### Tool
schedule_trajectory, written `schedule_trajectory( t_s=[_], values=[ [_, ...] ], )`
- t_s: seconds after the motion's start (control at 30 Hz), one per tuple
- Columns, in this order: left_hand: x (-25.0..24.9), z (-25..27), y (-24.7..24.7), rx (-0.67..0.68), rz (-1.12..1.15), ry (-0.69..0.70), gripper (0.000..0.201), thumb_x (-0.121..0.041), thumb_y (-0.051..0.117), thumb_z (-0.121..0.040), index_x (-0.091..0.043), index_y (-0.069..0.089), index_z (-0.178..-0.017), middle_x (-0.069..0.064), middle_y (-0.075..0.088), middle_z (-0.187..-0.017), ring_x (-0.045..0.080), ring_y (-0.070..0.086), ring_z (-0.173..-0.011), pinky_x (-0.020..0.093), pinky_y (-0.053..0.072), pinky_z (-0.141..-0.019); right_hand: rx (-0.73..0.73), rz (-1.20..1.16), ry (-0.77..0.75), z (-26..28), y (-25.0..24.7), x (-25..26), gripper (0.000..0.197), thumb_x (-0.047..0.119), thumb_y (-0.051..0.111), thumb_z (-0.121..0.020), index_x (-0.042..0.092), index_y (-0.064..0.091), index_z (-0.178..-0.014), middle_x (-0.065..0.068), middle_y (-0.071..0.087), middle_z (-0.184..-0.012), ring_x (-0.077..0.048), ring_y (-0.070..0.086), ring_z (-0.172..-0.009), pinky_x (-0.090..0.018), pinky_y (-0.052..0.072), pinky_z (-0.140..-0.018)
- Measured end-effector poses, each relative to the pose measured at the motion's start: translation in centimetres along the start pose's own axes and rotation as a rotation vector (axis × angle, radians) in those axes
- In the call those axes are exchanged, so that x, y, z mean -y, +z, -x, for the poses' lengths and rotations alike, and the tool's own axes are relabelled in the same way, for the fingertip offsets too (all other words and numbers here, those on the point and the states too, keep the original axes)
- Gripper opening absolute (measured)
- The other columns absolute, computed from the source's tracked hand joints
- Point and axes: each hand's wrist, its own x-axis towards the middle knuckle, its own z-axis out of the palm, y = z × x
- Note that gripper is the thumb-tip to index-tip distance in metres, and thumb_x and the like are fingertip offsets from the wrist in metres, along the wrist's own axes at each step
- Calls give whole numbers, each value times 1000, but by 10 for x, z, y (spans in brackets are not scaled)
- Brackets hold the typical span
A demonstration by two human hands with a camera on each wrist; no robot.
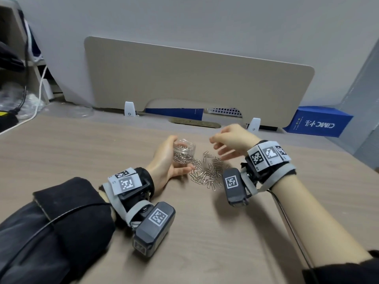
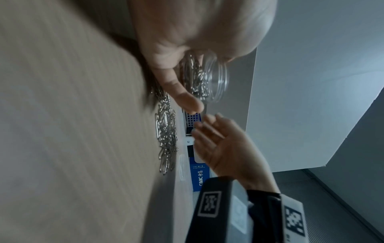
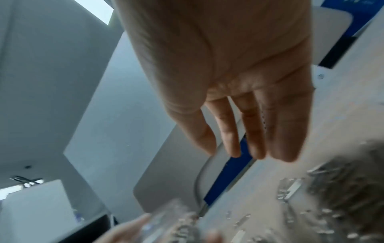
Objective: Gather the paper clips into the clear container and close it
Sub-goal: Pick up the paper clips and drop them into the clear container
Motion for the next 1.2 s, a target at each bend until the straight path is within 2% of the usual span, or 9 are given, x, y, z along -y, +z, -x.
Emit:
schedule_trajectory(
  t_s=[0.17,0.37,0.57,0.7,0.77,0.87,1.03,1.1,1.2],
  values=[
    [-5,-8,-10,-113,48,54,41,-38,39,-100,-5,58,-117,18,63,-87,23,62,-45,23,48,-35,-2,306,127,-10,9,-18,31,29,61,-90,1,62,-104,-10,62,-88,-23,60,-72,-37,56,-74],
    [-5,-8,-11,-122,38,21,38,-38,39,-99,-7,55,-115,20,62,-90,25,61,-49,24,48,-35,102,142,90,-12,20,-12,27,23,67,-88,-1,67,-100,-11,65,-86,-21,62,-69,-37,60,-71],
    [-6,-7,-10,-99,32,-17,37,-36,40,-98,-8,56,-116,18,61,-95,27,61,-60,24,49,-36,35,36,149,3,-11,-16,28,26,61,-94,0,68,-99,-7,65,-76,-17,64,-60,-26,56,-51],
    [-4,-8,-10,-81,28,-26,38,-36,40,-98,-8,55,-118,18,61,-97,26,61,-63,24,50,-38,41,187,291,17,-14,-31,28,26,60,-93,0,65,-85,-13,65,-68,-26,64,-59,-39,60,-69],
    [-3,-8,-10,-73,23,-26,36,-36,40,-98,-8,55,-115,17,62,-95,26,61,-64,25,51,-39,72,175,316,20,-8,-32,26,24,60,-92,0,65,-83,-14,65,-65,-25,65,-55,-38,60,-66],
    [-4,-6,-10,-66,16,-26,31,-36,40,-99,-10,55,-105,17,62,-90,26,60,-61,25,51,-39,142,35,248,20,10,-25,24,19,60,-93,-4,65,-90,-13,63,-65,-21,65,-52,-32,61,-55],
    [-4,-6,-10,-76,17,-23,31,-36,40,-98,-10,56,-107,17,61,-92,26,60,-62,25,50,-38,190,-110,75,19,9,-20,24,21,59,-94,-2,67,-94,-9,63,-69,-18,62,-59,-29,59,-56],
    [-4,-6,-11,-77,19,-24,32,-36,40,-98,-10,55,-108,17,61,-92,26,60,-61,25,50,-38,264,-131,79,22,-1,-21,26,24,58,-95,1,69,-89,-9,66,-67,-19,63,-59,-28,57,-55],
    [-5,-5,-11,-83,22,-20,34,-37,39,-99,-9,56,-111,18,62,-94,26,61,-61,24,49,-38,546,-41,141,30,1,-20,32,31,56,-95,2,69,-90,-13,69,-71,-21,64,-59,-26,55,-54]
  ],
)
